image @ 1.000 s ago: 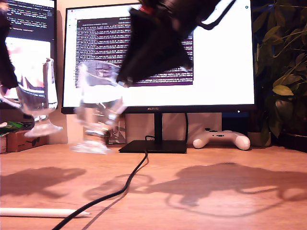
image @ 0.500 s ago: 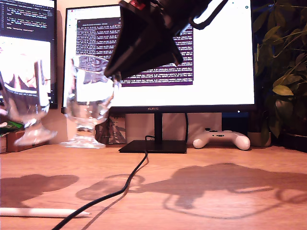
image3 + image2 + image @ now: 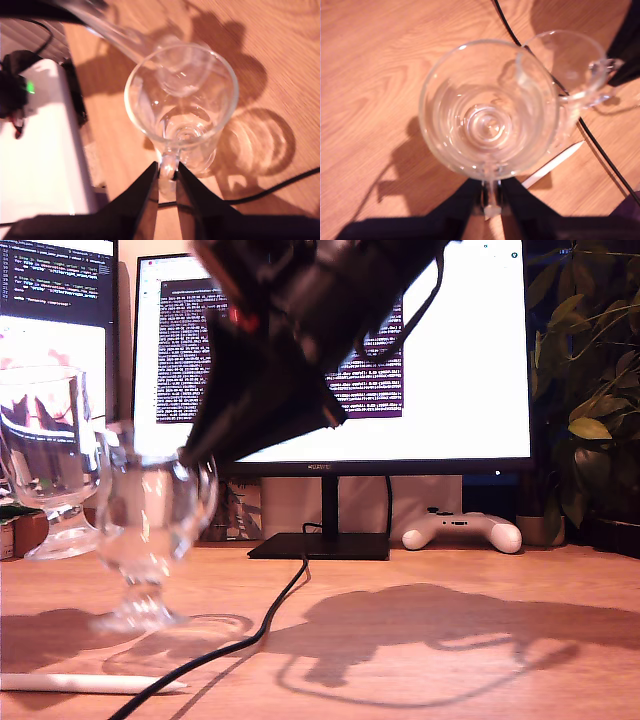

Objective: Pick the small glass cups in front of you with each of your hands, and place them behind the white pen

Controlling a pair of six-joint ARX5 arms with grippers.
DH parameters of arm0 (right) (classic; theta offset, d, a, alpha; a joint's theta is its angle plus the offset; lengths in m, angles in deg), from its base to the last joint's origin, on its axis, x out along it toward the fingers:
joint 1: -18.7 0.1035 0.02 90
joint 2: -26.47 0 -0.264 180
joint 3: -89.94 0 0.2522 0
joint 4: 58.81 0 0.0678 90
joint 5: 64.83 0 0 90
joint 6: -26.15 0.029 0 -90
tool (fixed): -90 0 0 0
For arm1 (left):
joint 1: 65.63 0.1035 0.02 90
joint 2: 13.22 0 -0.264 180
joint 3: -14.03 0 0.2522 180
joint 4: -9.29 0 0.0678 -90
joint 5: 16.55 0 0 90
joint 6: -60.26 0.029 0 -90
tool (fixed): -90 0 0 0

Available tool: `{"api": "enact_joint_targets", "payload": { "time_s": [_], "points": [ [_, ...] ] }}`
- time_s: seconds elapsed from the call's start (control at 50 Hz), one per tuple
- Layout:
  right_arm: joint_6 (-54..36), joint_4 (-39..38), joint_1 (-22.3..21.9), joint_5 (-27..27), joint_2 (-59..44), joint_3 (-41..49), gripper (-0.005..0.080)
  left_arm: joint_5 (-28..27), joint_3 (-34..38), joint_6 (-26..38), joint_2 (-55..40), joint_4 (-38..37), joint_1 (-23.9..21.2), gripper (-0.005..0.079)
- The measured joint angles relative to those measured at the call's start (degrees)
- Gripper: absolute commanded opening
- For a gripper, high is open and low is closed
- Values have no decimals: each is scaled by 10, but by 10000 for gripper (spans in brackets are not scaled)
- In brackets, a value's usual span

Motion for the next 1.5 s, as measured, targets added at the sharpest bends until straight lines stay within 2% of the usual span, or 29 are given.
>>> {"api": "enact_joint_targets", "payload": {
  "time_s": [0.5, 0.72, 1.1, 1.5],
  "points": [
    [-7, -14, 0, -14, -18, 0, -9, 2, 0, 0, 0, 0, -1, -21],
    [-9, -10, 4, -16, -18, -1, 50, 4, 0, 0, 0, 0, -1, -21],
    [-6, 17, 9, -16, -18, -5, 199, 12, 0, -1, 0, 0, -1, -21],
    [-4, 23, 9, 6, -18, -8, 213, 20, 0, -8, 0, -14, -1, -21]
  ]
}}
